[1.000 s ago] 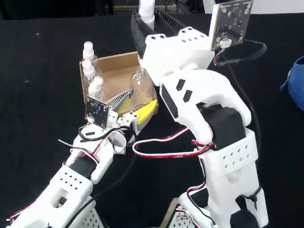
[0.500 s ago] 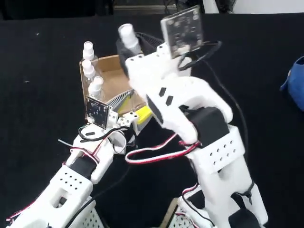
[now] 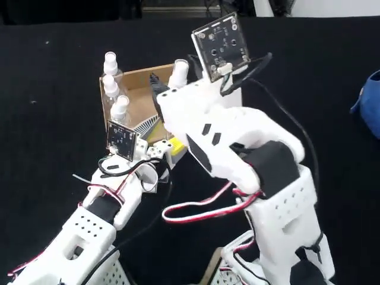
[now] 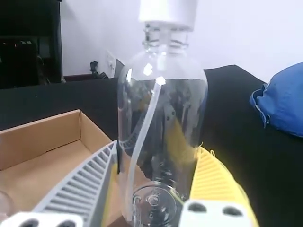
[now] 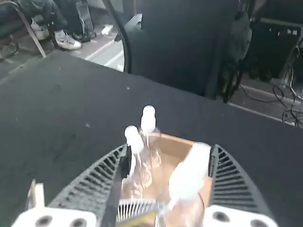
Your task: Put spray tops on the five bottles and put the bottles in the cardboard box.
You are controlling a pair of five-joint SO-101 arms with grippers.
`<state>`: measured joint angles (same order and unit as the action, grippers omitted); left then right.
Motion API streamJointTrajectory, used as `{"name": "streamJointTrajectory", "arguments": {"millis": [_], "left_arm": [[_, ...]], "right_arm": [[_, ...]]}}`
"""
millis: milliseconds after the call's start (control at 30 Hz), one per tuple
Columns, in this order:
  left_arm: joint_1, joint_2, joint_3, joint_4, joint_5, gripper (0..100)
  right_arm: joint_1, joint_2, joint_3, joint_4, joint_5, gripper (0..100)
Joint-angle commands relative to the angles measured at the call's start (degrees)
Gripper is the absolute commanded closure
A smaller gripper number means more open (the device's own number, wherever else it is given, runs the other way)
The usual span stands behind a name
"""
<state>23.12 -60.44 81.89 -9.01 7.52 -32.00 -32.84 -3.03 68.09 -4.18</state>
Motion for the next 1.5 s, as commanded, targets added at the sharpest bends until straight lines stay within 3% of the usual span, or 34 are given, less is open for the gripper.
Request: {"name": "streamJointTrajectory", "arguments": {"millis": [0,167,333,533,700,833,1233,1467], "left_arm": [[0.48,-0.79,-0.84,-1.58,0.18,97],[0.31,-0.79,-0.84,-1.67,0.62,97],[3.12,-0.7,-1.36,-1.85,0.62,97],[10.15,-0.7,0.22,-1.85,0.09,97],[10.24,-0.7,0.4,-1.85,0.09,97],[10.86,-0.7,0.22,-1.85,0.09,97],[13.05,-0.26,1.1,-1.49,-0.44,93],[12.88,-0.62,1.36,-1.41,-11.08,96]], "right_arm": [[-0.62,-7.25,-4.35,6.86,0.79,76.9],[6.77,-12.44,1.27,13.45,0.88,76.6],[12.04,-19.47,14.73,12.48,0.88,76.5],[12.04,-33.71,32.48,5.63,0.88,76.5],[10.11,-49.89,48.31,-3.6,0.97,76.9],[6.68,-59.47,56.22,-5.19,3.16,76.9],[6.51,-62.29,65.71,-8.0,3.6,76.5],[6.51,-61.85,68.44,-13.19,3.6,76.5]]}}
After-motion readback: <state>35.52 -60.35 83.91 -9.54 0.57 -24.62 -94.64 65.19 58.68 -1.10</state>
